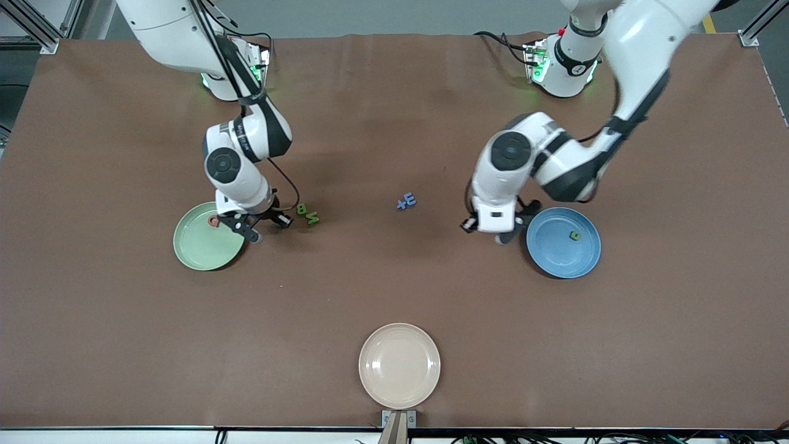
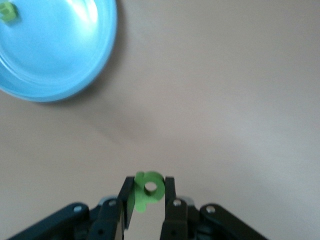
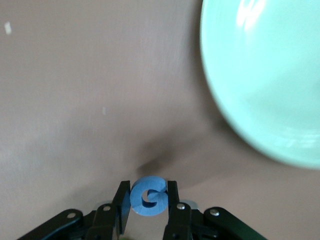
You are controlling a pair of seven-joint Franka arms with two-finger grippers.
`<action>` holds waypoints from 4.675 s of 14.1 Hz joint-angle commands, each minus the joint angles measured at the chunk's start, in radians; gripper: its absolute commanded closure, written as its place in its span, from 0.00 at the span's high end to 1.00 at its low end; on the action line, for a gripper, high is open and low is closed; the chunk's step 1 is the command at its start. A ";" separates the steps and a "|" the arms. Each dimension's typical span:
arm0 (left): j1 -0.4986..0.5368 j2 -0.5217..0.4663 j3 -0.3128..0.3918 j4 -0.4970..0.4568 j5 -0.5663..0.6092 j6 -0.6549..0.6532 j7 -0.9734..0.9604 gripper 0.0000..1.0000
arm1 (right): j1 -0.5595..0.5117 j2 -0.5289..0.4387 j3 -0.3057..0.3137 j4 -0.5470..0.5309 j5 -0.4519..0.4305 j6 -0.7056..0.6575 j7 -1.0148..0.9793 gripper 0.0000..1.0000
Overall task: Sort upper and lower case letters into plates
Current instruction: 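Place the p in the blue plate while the right gripper places the G, then move both grippers back to the remaining letters, then grasp the blue m with the left gripper while the right gripper grasps the B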
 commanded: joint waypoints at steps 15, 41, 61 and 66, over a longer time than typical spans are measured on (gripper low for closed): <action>0.413 0.134 -0.074 -0.195 0.311 0.077 0.422 0.13 | -0.286 0.024 0.012 0.058 -0.002 -0.178 -0.476 0.23; 0.105 0.147 -0.232 -0.072 0.185 -0.073 0.124 1.00 | 0.132 0.022 0.015 -0.060 0.008 0.031 0.142 1.00; -0.517 0.304 0.145 0.129 0.181 0.158 -0.068 1.00 | 0.136 0.024 0.015 -0.005 0.008 -0.033 0.138 0.98; -0.506 0.302 0.147 0.121 0.185 0.158 -0.049 0.98 | 0.159 0.030 0.014 -0.011 0.007 -0.035 0.139 0.94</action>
